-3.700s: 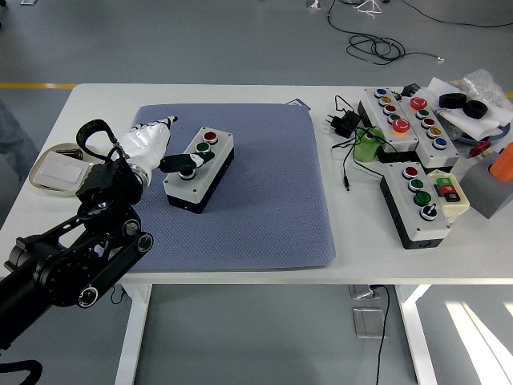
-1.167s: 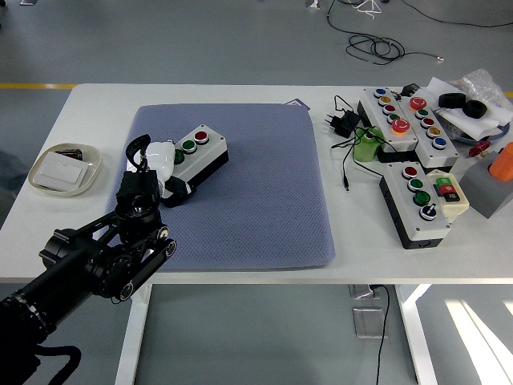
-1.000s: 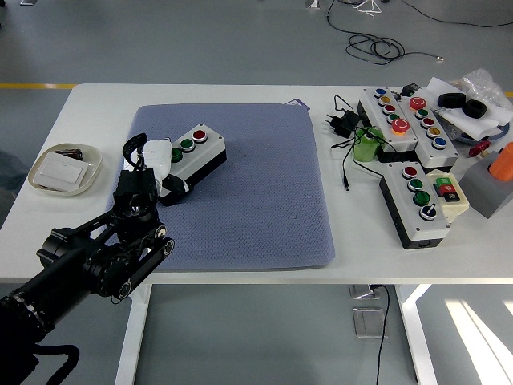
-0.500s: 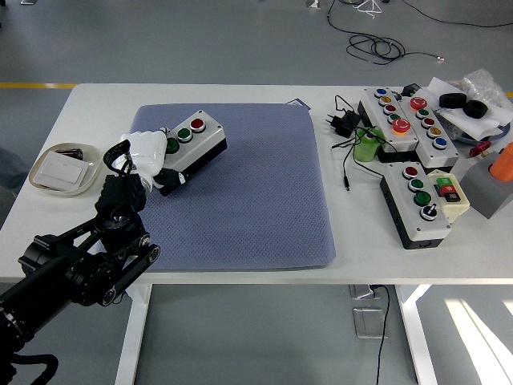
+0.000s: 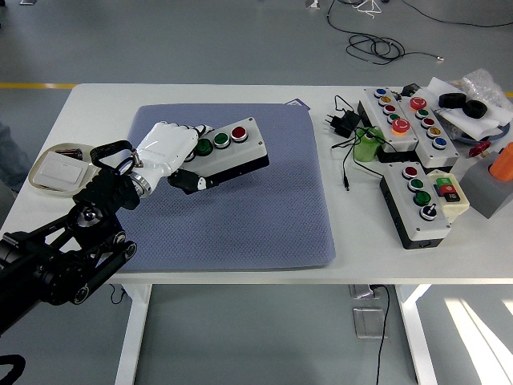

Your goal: Pick up the button,place it on the desk,press the button,press the button

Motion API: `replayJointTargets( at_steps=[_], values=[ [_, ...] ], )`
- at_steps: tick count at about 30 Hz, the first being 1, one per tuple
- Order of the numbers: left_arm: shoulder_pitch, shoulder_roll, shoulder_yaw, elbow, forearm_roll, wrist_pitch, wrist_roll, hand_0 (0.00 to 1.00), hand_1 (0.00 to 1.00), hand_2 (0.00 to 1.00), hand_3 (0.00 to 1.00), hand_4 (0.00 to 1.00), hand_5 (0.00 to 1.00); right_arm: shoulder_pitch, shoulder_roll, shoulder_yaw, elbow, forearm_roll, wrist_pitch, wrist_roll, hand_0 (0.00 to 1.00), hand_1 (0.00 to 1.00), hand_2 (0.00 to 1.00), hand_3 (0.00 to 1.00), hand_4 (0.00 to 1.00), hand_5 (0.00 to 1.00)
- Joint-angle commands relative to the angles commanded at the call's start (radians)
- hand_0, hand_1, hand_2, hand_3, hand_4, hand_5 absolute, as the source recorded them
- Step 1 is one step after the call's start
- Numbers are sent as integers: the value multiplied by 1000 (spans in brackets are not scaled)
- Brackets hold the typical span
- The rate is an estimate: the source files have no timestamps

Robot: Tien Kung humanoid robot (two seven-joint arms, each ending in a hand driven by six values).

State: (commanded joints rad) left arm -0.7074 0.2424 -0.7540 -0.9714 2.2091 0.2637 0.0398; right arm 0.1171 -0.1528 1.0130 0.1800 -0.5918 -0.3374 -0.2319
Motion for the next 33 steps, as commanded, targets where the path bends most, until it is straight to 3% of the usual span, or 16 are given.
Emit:
replayJointTargets(
  at_steps=[6, 14, 19, 20, 25, 26, 31, 32, 33],
  values=[
    [-15, 12, 8, -5, -7, -57, -67, 113, 199, 156, 295, 576, 2, 0, 1, -1, 0, -2, 1, -1, 787, 797, 817, 751, 412, 479],
    [-28, 13, 34, 6, 4, -50, -132, 108, 192, 162, 297, 548, 2, -1, 2, -3, 0, 2, 0, -2, 787, 797, 817, 751, 412, 479],
    [-44, 7, 56, 21, 47, -55, -128, 108, 192, 162, 297, 548, 2, -1, 2, -4, 0, 5, -1, -1, 787, 797, 817, 751, 412, 479],
    [-47, 6, 59, 24, 54, -63, -123, 126, 214, 180, 312, 599, 2, -1, 2, -4, 0, 5, -1, -1, 787, 797, 817, 751, 412, 479],
    [-53, -5, 71, 43, 60, -147, -92, 126, 214, 180, 312, 599, 2, -2, 1, -4, 0, 4, 0, -2, 787, 797, 817, 751, 412, 479],
    [-53, -6, 72, 45, 60, -153, -88, 107, 221, 204, 348, 720, 111, -3, 1, -4, 0, 5, 0, -2, 787, 797, 817, 751, 412, 479],
    [-52, -11, 73, 51, 60, -176, -81, 107, 221, 204, 348, 720, 111, -5, 1, -6, 0, 4, 0, -2, 787, 797, 817, 751, 412, 479],
    [-51, -11, 73, 52, 60, -178, -83, 243, 423, 416, 513, 798, 110, -6, 1, -7, 0, 7, 0, -1, 787, 797, 817, 751, 412, 479],
    [-51, -11, 72, 52, 60, -179, -83, 243, 423, 416, 513, 798, 110, -6, 1, -8, 0, 7, 0, -1, 787, 797, 817, 751, 412, 479]
  ],
)
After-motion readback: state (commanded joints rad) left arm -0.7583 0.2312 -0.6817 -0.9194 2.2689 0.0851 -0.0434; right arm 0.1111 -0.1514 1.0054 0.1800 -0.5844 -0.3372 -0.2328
